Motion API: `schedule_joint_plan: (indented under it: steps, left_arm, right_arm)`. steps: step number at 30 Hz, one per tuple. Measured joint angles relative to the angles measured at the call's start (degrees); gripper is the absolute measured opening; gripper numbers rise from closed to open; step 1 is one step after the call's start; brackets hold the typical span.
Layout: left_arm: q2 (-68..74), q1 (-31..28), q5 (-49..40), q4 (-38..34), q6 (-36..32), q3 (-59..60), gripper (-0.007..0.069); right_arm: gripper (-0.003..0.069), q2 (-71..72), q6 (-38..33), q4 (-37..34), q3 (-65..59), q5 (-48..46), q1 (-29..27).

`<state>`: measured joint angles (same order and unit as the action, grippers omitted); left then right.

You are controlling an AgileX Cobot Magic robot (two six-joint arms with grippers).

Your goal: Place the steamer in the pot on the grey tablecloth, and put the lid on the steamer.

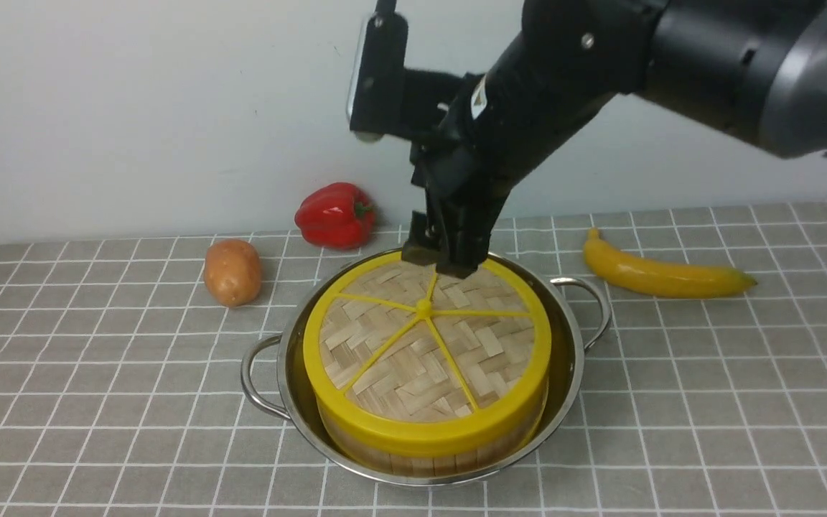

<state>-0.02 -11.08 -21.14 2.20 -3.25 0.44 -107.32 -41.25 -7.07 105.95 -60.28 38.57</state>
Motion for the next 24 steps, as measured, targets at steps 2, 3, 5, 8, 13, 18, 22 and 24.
schedule_joint_plan:
  steps: [2,3,5,8,13,18,22,24]
  left_arm:
    - [0.0,0.0,0.0,0.0,0.0,0.0,0.0243]
    - [0.0,0.0,0.0,0.0,0.0,0.0,0.0243]
    - [0.0,0.0,0.0,0.0,0.0,0.0,0.0243]
    - [0.0,0.0,0.0,0.0,0.0,0.0,0.0243]
    - [0.0,0.0,0.0,0.0,0.0,0.0,0.0243]
    - [0.0,0.0,0.0,0.0,0.0,0.0,0.0243]
    - [0.0,0.0,0.0,0.0,0.0,0.0,0.0243]
    - [0.0,0.0,0.0,0.0,0.0,0.0,0.0243]
  right_arm:
    - [0.0484,1.99,2.39,-0.35,0.0,0.0,0.0]
    - [0.0462,2.68,3.4,-0.52,0.0,0.0,0.0]
    - [0.0402,3.51,4.98,-0.79,0.0,0.0,0.0]
    - [0.0264,4.82,8.64,-2.6,0.0,-0.51,0.0]
    - [-0.0006,6.04,12.7,-9.58,0.0,-2.48,0.0]
    - [-0.0015,6.28,13.48,-14.61,0.0,-3.64,0.0]
    - [-0.0015,6.28,13.7,-15.77,0.0,-3.98,0.0]
    - [-0.0015,6.28,13.74,-15.77,0.0,-4.06,0.0]
